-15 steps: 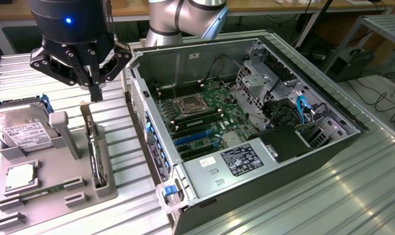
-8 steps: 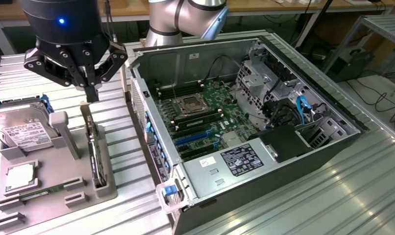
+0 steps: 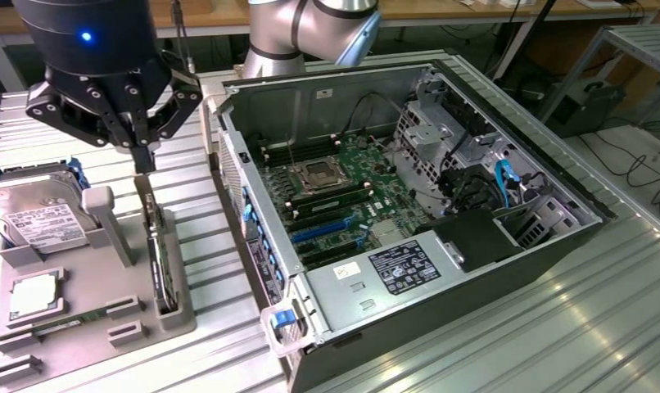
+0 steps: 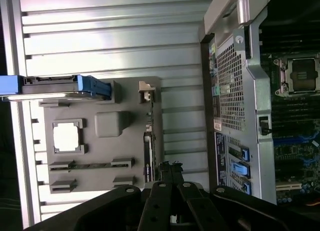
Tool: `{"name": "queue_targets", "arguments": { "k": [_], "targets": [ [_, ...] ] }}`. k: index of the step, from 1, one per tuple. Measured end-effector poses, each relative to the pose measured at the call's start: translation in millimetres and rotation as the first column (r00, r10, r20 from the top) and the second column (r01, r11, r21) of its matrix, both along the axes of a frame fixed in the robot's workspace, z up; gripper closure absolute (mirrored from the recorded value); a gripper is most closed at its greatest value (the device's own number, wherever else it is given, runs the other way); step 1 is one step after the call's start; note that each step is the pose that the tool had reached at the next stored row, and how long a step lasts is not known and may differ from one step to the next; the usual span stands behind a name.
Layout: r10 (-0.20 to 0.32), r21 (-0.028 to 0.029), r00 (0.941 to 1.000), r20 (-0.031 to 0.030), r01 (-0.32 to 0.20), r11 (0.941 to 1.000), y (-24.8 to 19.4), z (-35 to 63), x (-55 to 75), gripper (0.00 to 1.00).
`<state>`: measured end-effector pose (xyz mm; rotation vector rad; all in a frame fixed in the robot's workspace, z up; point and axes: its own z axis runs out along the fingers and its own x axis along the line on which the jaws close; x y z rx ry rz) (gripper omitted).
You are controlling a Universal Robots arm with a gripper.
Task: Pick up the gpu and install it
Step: 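Reach for the gpu, then pick up the gpu and move the gpu toward the slot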
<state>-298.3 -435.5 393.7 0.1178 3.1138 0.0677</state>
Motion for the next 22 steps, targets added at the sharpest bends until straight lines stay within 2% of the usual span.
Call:
{"name": "queue_targets", "arguments": {
  "k": [9, 22],
  "targets": [
    [0.0, 0.0013, 1.0, -0.0001, 0.0, 1.0, 0.0, -0.4, -17.5, 0.89],
    [0.0, 0.0014, 1.0, 0.0, 0.0, 1.0, 0.0, -0.4, -17.8, 0.89]
  ]
}}
